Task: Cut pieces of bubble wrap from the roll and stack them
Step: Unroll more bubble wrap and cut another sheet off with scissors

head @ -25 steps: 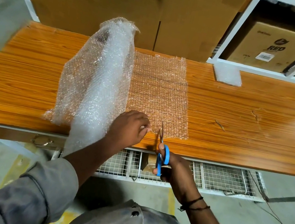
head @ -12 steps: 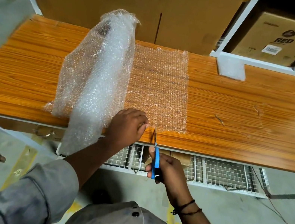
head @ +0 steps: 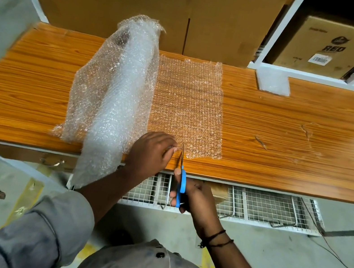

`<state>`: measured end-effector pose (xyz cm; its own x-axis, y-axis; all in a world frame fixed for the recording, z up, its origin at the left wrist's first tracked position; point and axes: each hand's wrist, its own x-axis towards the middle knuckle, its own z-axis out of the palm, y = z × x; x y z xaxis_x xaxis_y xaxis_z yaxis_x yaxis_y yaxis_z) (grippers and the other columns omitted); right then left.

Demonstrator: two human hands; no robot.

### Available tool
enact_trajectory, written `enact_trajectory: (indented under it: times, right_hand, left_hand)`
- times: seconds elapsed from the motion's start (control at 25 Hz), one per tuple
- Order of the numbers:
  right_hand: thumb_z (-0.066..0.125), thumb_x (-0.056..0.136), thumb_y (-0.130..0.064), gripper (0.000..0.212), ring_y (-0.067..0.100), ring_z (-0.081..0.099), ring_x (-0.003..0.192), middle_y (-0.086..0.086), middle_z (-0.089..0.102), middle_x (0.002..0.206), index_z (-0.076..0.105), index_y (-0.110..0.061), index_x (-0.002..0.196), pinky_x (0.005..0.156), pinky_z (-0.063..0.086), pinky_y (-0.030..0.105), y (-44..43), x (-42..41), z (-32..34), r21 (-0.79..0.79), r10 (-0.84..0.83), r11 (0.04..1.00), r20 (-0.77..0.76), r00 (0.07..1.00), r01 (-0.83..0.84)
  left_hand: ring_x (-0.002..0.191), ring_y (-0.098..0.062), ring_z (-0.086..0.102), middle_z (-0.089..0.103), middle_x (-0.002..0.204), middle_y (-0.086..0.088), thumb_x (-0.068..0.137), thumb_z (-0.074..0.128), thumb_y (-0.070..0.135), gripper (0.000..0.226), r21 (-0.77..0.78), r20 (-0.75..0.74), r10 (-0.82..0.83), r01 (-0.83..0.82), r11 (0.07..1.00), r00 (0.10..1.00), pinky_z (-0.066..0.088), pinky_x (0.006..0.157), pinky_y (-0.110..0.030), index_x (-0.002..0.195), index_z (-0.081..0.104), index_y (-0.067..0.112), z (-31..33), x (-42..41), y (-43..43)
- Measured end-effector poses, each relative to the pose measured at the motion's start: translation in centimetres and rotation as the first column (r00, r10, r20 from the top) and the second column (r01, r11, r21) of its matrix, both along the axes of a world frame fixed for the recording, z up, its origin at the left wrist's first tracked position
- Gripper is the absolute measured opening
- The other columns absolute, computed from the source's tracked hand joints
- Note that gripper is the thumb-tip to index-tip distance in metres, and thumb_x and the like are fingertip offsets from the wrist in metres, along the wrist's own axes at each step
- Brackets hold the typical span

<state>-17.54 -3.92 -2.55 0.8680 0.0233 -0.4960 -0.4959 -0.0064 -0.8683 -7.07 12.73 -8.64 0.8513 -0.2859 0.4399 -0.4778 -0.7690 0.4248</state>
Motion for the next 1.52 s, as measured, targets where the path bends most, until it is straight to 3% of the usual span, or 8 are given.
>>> enact_trajectory:
  times: [0.2,0.36,0.56,0.8,1.04,1.24,1.52]
  right_hand:
    - [0.070,0.096,-0.047,0.036,0.017,0.059,0.053,0.012,0.069,0.070,0.073,-0.024,0.068,0.050,0.036,0.026,0.0,1.4,-0.4,-0.070,0.026,0.997,0.038,0.999,-0.023]
    - [0.071,0.095,-0.048,0.046,0.016,0.059,0.049,0.011,0.070,0.068,0.075,-0.003,0.083,0.045,0.035,0.023,0.0,2.7,-0.7,-0.139,0.039,0.990,0.004,0.999,-0.038]
    - [0.071,0.093,-0.049,0.046,0.015,0.053,0.043,0.011,0.067,0.065,0.072,-0.005,0.079,0.042,0.031,0.021,0.1,3.8,-0.6,-0.164,0.023,0.986,-0.005,1.000,-0.023]
    - [0.072,0.095,-0.043,0.056,0.010,0.051,0.038,0.013,0.067,0.065,0.071,0.012,0.093,0.038,0.032,0.019,0.5,4.2,-0.9,-0.196,-0.015,0.981,-0.019,1.000,0.011]
    - [0.075,0.092,-0.046,0.054,0.017,0.054,0.042,0.014,0.070,0.063,0.074,0.008,0.087,0.039,0.032,0.020,0.3,4.8,-0.8,-0.214,-0.045,0.976,-0.036,0.998,0.036]
    - [0.072,0.096,-0.038,0.059,0.020,0.051,0.040,0.018,0.066,0.060,0.069,0.020,0.087,0.037,0.032,0.018,0.0,6.0,-0.3,-0.188,-0.035,0.982,-0.007,0.999,0.033]
    - [0.076,0.094,-0.039,0.046,0.009,0.050,0.032,0.005,0.063,0.049,0.072,0.003,0.074,0.035,0.035,0.015,0.6,7.4,0.5,-0.239,-0.034,0.971,-0.006,0.999,0.031]
  left_hand:
    - [0.105,-0.020,0.070,0.076,0.110,-0.002,0.090,0.074,0.013,0.014,-0.009,-0.015,-0.025,0.025,1.000,1.000,0.054,0.089,-0.032,0.104,0.077,0.014,0.0,-0.4,-0.1]
    - [0.104,-0.021,0.071,0.076,0.111,-0.001,0.091,0.073,0.013,0.014,-0.030,-0.025,-0.037,0.037,0.999,0.999,0.056,0.086,-0.032,0.105,0.076,0.014,0.0,-0.5,0.0]
    - [0.104,-0.018,0.069,0.076,0.112,0.000,0.092,0.072,0.013,0.016,-0.040,-0.030,-0.056,0.055,0.998,0.998,0.055,0.087,-0.031,0.107,0.076,0.015,0.1,-0.5,-0.1]
    - [0.106,-0.016,0.069,0.075,0.114,0.002,0.094,0.069,0.013,0.017,-0.050,-0.049,-0.068,0.065,0.997,0.996,0.056,0.087,-0.032,0.109,0.075,0.016,0.2,-0.3,0.0]
    - [0.104,-0.017,0.069,0.075,0.113,0.002,0.095,0.066,0.014,0.016,-0.048,-0.034,-0.092,0.090,0.995,0.995,0.056,0.085,-0.031,0.109,0.074,0.015,0.2,-0.3,0.4]
    - [0.101,-0.016,0.067,0.074,0.112,0.004,0.093,0.066,0.009,0.022,-0.042,-0.053,-0.090,0.088,0.995,0.995,0.052,0.080,-0.028,0.112,0.072,0.018,0.6,-0.5,0.6]
    - [0.095,-0.018,0.067,0.073,0.110,0.001,0.095,0.062,0.009,0.022,-0.030,-0.059,-0.114,0.112,0.993,0.992,0.045,0.076,-0.023,0.116,0.069,0.015,0.6,-0.3,0.9]
